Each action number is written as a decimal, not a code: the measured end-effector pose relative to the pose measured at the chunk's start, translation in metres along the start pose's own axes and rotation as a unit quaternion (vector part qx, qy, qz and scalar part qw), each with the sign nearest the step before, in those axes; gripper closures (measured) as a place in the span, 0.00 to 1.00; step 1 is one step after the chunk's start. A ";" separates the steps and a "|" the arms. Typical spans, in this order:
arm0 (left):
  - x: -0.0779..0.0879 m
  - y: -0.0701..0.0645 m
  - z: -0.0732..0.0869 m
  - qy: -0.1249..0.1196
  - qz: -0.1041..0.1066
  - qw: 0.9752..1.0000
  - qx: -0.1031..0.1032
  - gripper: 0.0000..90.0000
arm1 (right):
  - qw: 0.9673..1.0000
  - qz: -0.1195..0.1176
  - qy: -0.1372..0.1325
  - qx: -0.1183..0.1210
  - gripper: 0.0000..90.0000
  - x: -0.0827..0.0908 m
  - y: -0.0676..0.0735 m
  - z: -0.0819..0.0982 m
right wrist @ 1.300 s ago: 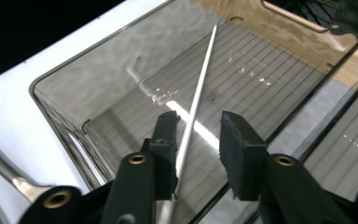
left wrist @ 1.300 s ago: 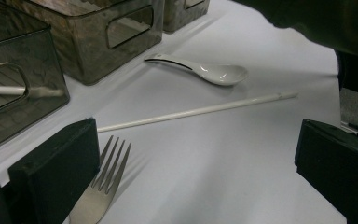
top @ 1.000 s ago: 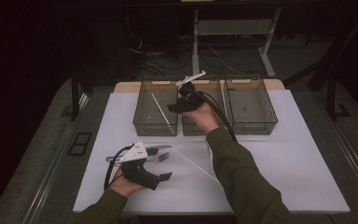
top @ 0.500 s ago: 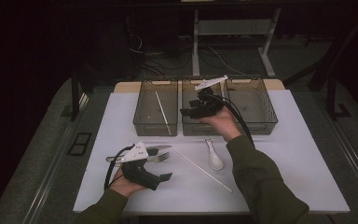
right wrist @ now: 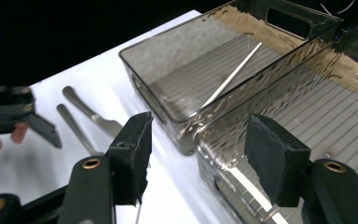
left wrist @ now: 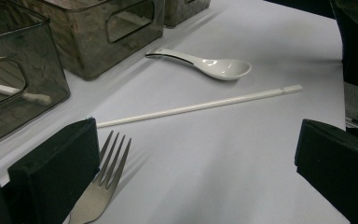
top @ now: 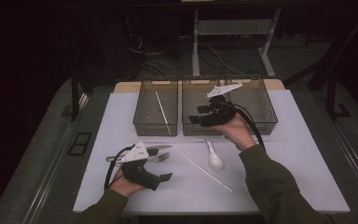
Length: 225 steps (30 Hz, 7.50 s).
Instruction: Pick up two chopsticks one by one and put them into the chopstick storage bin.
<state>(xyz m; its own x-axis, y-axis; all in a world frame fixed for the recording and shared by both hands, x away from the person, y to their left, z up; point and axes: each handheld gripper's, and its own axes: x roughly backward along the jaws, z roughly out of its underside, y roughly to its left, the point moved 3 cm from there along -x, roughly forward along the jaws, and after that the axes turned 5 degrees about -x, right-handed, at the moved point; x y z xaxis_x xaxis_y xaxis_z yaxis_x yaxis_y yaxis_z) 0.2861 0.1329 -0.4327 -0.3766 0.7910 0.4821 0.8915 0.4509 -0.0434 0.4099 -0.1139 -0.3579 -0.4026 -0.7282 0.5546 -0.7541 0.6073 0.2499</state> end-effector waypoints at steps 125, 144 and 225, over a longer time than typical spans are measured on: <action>0.003 -0.001 0.001 0.004 -0.006 1.000 -0.004 0.00 | 0.983 0.010 0.172 0.065 0.92 0.025 0.047 0.165; 0.004 0.000 0.001 0.003 -0.006 1.000 -0.006 0.00 | 0.986 0.000 0.160 0.040 0.93 0.042 0.041 0.162; 0.001 0.001 0.003 -0.002 -0.001 1.000 0.003 0.00 | 0.998 0.059 0.039 -0.003 0.93 0.006 0.005 0.012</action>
<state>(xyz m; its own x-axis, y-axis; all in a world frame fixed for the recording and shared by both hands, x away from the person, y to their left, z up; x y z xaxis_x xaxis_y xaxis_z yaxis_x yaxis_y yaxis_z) 0.2862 0.1357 -0.4345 -0.3794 0.7917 0.4789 0.8895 0.4545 -0.0468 0.3976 -0.1190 -0.3634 -0.4467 -0.6255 0.6397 -0.7011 0.6889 0.1841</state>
